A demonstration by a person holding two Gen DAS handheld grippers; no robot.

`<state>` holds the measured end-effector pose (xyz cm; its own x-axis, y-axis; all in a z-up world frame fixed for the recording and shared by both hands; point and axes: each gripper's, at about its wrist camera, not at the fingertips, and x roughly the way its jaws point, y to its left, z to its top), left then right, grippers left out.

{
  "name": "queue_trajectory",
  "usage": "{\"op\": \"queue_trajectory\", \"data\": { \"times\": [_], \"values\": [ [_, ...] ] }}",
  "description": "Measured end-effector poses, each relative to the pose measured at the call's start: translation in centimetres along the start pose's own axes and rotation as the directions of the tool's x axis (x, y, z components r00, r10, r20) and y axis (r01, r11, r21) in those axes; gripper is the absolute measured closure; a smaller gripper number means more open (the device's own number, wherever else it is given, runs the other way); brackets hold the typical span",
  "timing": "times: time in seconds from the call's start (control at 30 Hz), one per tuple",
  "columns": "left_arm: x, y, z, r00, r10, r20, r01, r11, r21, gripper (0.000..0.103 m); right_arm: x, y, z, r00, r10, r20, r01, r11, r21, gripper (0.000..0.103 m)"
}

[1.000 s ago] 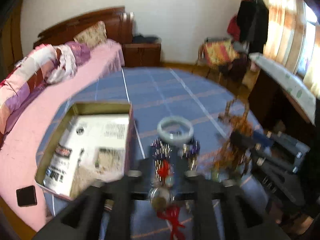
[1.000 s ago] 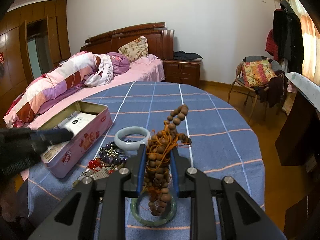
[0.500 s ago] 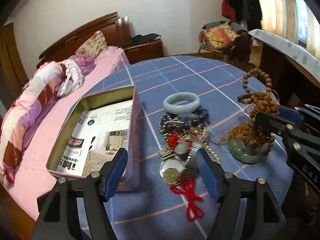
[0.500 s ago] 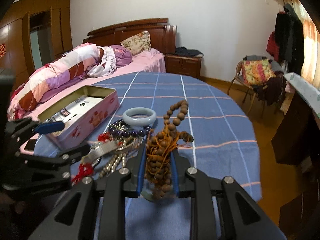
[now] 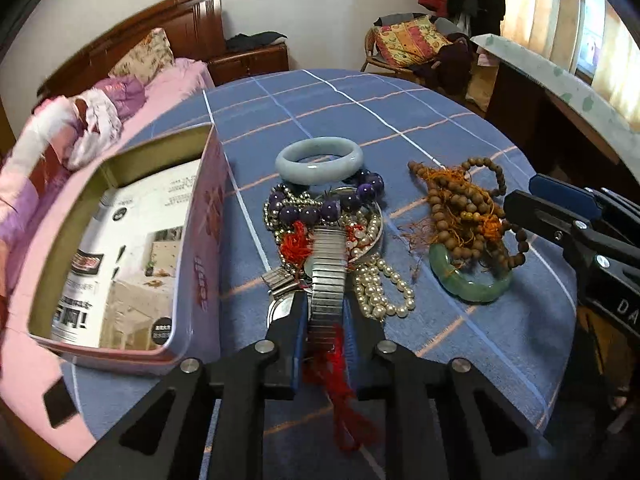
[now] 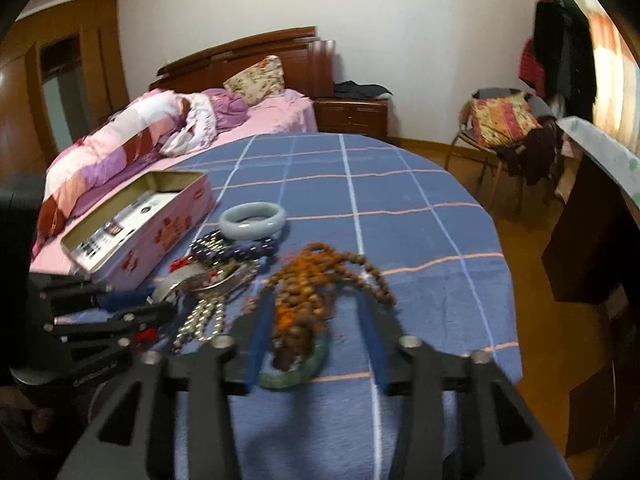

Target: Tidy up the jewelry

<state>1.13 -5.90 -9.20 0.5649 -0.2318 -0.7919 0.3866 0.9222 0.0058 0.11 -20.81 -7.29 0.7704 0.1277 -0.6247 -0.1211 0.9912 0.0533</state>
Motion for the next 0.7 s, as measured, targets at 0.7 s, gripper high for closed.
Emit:
{"op": "queue_trajectory", "data": {
  "times": [0.7],
  "values": [
    [-8.0, 3.8, 3.7, 0.971, 0.001, 0.238, 0.021, 0.996, -0.092, 0.088, 1.6, 0.1, 2.0, 0.995, 0.088, -0.045, -0.089, 0.996, -0.025, 0.086]
  ]
}}
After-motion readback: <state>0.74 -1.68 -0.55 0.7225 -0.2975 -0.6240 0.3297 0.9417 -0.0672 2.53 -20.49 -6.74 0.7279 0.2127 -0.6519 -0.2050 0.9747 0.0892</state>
